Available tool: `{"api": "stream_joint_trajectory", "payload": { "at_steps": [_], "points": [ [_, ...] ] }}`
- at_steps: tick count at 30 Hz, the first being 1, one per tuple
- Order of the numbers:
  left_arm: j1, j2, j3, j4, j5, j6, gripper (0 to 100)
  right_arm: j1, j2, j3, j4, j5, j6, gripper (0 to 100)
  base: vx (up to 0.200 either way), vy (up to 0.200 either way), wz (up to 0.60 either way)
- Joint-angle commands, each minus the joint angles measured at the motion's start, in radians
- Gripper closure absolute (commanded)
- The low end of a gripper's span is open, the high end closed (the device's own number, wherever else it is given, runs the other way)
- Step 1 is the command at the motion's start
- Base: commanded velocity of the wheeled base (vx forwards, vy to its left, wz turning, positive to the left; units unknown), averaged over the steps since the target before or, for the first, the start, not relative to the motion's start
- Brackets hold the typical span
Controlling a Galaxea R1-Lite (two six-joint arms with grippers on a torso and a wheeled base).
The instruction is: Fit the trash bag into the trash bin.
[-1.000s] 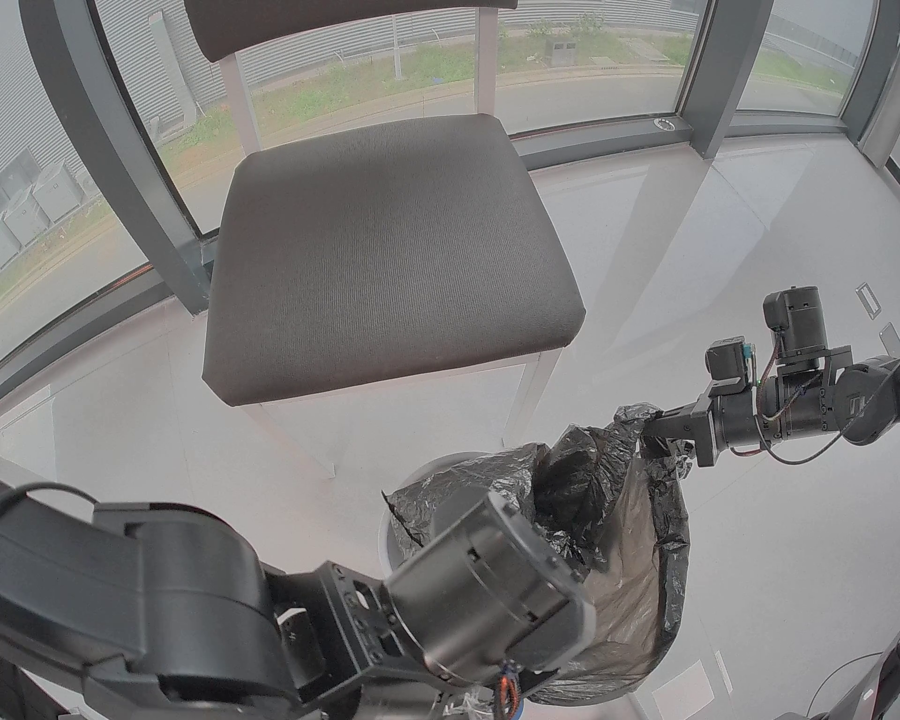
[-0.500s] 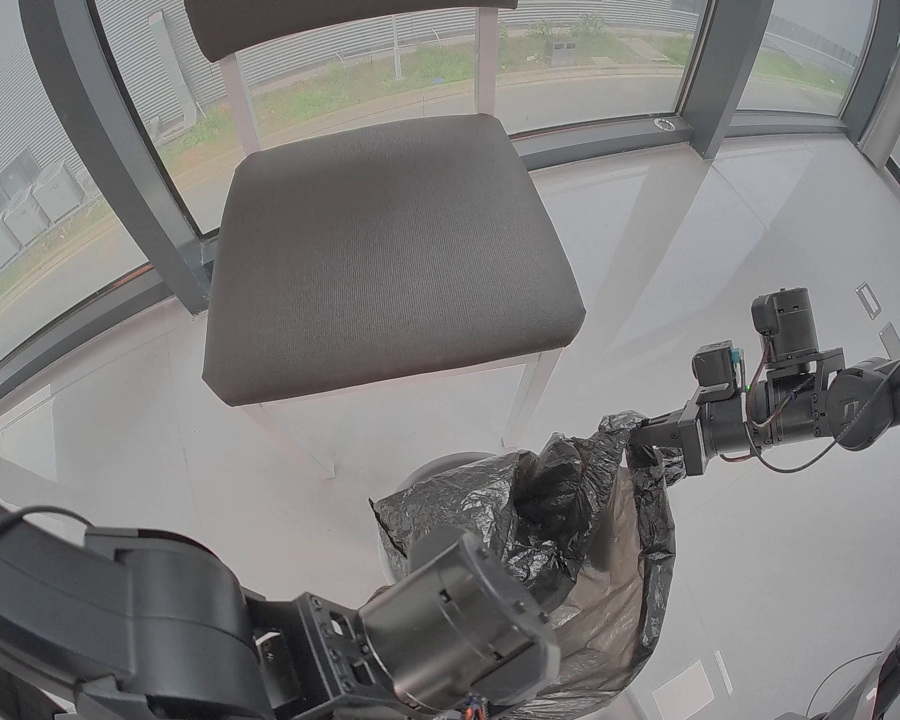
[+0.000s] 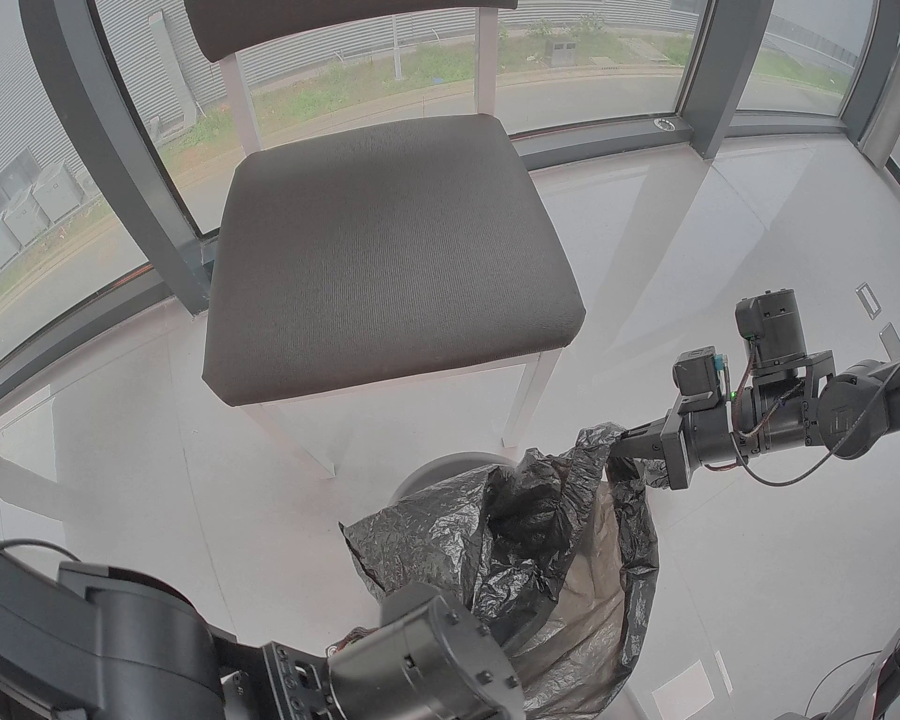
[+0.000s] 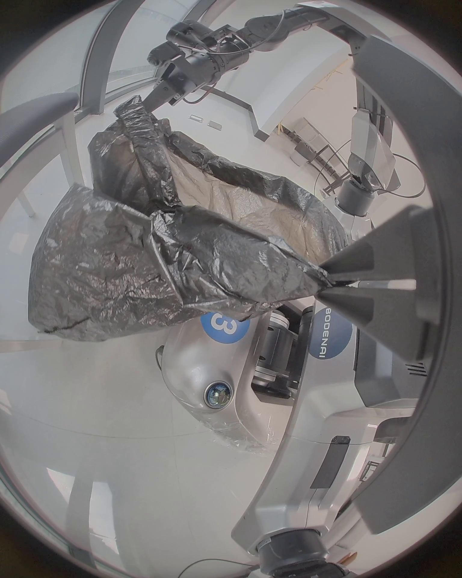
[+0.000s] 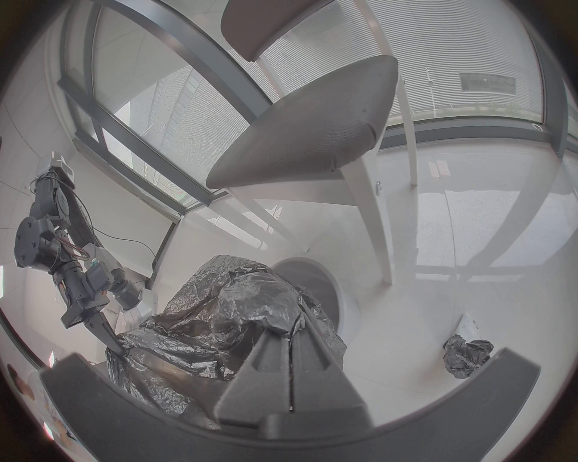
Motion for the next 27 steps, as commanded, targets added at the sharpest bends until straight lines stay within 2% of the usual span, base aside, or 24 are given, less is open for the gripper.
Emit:
{"api": "stream_joint_trajectory", "payload": {
  "at_steps": [1,18,22,25,26,27],
  "points": [
    [0.002,0.010,0.002,0.000,-0.005,0.000,100,0.012,0.005,0.001,0.000,0.001,0.000,100,0.000,0.000,0.00],
    [0.034,0.082,0.022,-0.065,-0.016,0.009,100,0.027,0.006,0.001,0.000,0.001,0.000,100,0.000,0.000,0.00],
    [0.118,0.124,0.025,-0.115,-0.014,0.018,100,0.025,0.003,0.004,0.001,-0.001,0.000,100,0.000,0.000,0.00],
    [0.216,0.124,0.033,-0.118,-0.010,0.095,100,0.022,0.003,0.008,0.001,-0.001,0.000,100,0.000,0.000,0.00],
    [0.226,0.124,0.035,-0.118,-0.010,0.107,100,0.022,0.003,0.010,0.001,0.001,0.000,100,0.000,0.000,0.00],
    [0.272,0.122,0.039,-0.120,-0.005,0.161,100,0.019,0.002,0.011,0.001,-0.001,0.000,100,0.000,0.000,0.00]
  ]
}}
